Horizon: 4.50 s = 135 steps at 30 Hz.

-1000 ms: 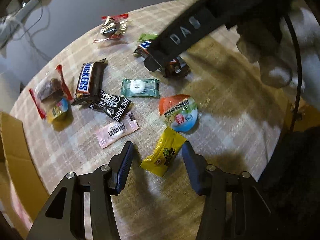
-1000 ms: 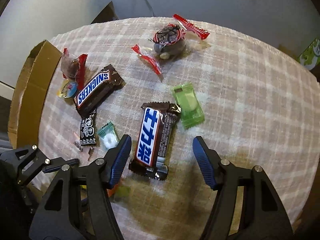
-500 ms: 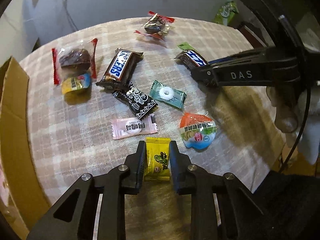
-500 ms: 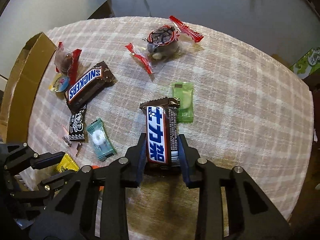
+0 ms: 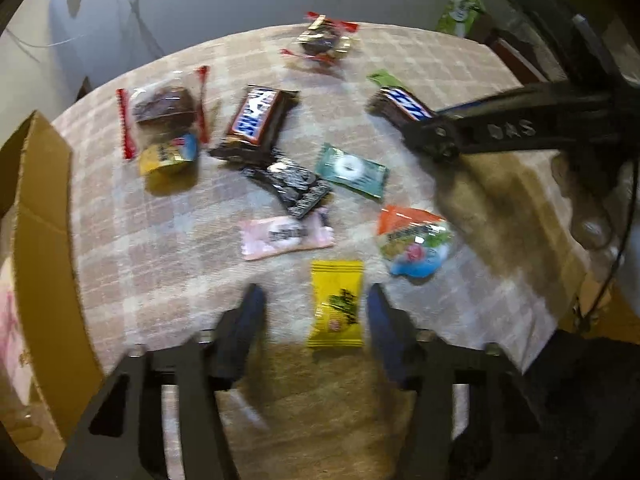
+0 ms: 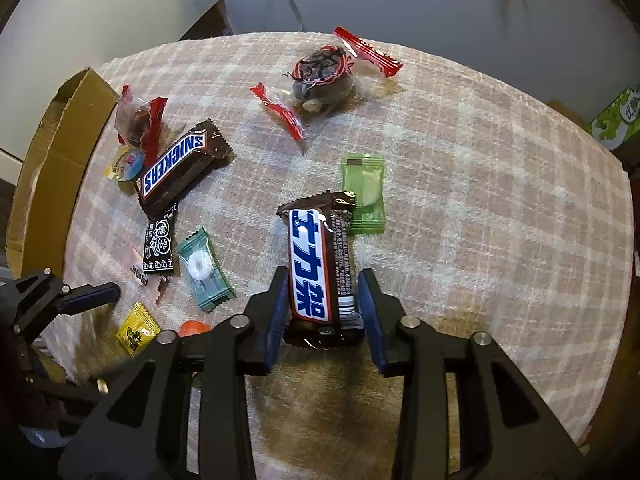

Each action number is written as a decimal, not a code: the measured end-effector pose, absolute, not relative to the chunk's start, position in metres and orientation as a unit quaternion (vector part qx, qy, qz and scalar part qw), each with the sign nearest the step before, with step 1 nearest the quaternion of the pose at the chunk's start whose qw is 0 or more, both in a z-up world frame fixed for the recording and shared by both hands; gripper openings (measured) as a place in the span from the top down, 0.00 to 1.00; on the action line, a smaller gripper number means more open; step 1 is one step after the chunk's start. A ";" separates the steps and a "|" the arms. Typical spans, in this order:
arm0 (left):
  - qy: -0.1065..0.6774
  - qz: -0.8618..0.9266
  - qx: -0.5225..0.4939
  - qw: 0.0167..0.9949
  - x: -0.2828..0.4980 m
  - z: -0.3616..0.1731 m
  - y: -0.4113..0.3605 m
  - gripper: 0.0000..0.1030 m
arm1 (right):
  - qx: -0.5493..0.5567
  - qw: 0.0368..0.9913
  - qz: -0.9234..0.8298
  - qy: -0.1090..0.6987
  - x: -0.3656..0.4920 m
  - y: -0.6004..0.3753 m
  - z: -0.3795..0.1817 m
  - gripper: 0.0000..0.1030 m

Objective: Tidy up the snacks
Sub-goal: 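Lift the Snickers bar with the right tool while the left tool lifts the yellow packet, then drop the Snickers bar and yellow packet into the box with both tools, then grasp the round candy with the right tool while the left tool grasps the brown wrapped snack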

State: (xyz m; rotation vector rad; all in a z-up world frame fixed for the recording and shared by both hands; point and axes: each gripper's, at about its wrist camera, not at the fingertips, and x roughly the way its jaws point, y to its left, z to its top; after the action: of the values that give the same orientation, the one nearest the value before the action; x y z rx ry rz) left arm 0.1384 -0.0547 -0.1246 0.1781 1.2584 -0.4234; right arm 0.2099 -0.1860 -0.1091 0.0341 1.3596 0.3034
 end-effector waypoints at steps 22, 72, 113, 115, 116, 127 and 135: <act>0.593 -0.174 0.004 0.786 0.145 -0.120 -0.025 0.87 | 0.005 0.766 0.129 0.630 0.215 -0.187 -0.107 0.71; 0.543 -0.157 -0.038 0.824 0.148 -0.087 -0.001 0.91 | 0.016 0.780 0.153 0.606 0.211 -0.177 -0.071 0.71; 0.495 0.095 -0.034 0.863 0.152 -0.034 0.170 0.73 | -0.091 0.760 0.362 0.532 0.252 0.104 -0.011 0.54; 0.493 0.095 -0.036 0.864 0.150 -0.032 0.171 0.73 | -0.090 0.762 0.360 0.530 0.251 0.102 -0.010 0.54; 0.492 0.097 -0.036 0.865 0.150 -0.032 0.171 0.70 | -0.090 0.764 0.358 0.529 0.251 0.100 -0.009 0.53; 0.484 0.067 -0.032 0.872 0.155 -0.019 0.145 0.42 | -0.068 0.791 0.308 0.525 0.247 0.031 0.002 0.43; 0.489 0.005 -0.034 0.872 0.170 -0.024 0.100 0.41 | -0.032 0.811 0.232 0.536 0.235 -0.074 -0.004 0.43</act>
State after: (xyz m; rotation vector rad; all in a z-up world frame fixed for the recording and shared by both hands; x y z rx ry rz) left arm 0.1702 0.0998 -0.0244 -0.0703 1.0226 0.0095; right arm 0.2345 -0.0744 -0.0036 -0.0686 1.1449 0.4961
